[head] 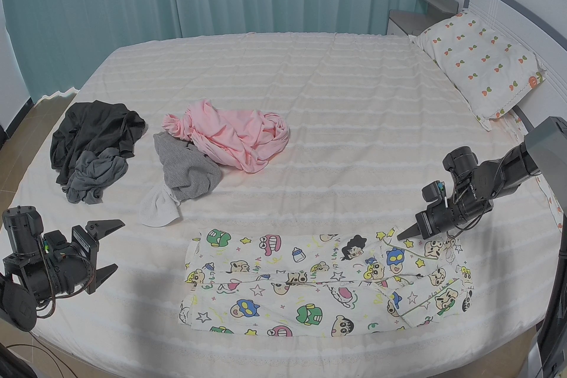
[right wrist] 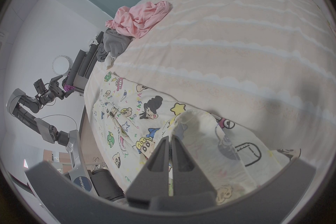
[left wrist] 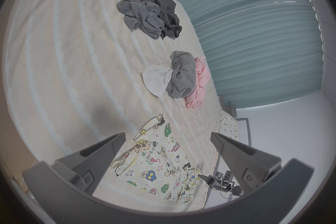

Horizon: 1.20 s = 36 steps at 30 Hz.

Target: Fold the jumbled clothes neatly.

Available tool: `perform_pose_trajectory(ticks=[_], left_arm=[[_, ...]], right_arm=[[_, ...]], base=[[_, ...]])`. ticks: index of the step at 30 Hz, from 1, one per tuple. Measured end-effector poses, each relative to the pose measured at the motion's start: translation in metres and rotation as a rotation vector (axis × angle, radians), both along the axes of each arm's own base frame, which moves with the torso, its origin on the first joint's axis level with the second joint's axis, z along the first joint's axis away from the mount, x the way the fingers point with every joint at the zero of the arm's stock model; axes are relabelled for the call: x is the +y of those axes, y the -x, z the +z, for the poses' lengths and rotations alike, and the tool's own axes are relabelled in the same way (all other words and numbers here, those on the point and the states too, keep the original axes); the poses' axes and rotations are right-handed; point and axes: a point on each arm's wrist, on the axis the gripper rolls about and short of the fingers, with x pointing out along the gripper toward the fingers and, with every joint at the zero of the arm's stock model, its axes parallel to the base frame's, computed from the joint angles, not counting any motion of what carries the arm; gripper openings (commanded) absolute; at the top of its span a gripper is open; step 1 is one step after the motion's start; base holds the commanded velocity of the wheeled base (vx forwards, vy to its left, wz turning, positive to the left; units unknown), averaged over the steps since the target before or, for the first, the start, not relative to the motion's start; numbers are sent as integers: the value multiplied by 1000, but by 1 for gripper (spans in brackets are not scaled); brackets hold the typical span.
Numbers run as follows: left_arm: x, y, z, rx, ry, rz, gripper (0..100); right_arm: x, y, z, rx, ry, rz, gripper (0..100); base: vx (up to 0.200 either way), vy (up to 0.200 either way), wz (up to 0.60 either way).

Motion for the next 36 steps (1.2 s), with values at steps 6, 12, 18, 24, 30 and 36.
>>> perform_pose_trajectory(ticks=[6, 12, 18, 24, 30, 36], left_arm=[[0, 0, 0, -2, 0, -1, 100], [0, 0, 0, -1, 0, -1, 100], [0, 0, 0, -1, 0, -1, 100], [0, 1, 0, 0, 0, -1, 100], [0, 0, 0, 3, 1, 0, 100], [0, 0, -1, 4, 1, -1, 100]], right_arm=[[10, 5, 10, -21, -3, 28, 0], [21, 3, 21, -49, 1, 51, 0], [24, -3, 30, -34, 31, 42, 0], [24, -12, 25, -19, 66, 26, 100], [24, -23, 13, -20, 91, -3, 100], [17, -30, 9, -60, 75, -39, 100]], base=[[0, 0, 0], [0, 0, 0], [0, 0, 0], [0, 0, 0], [0, 0, 0], [0, 0, 0]])
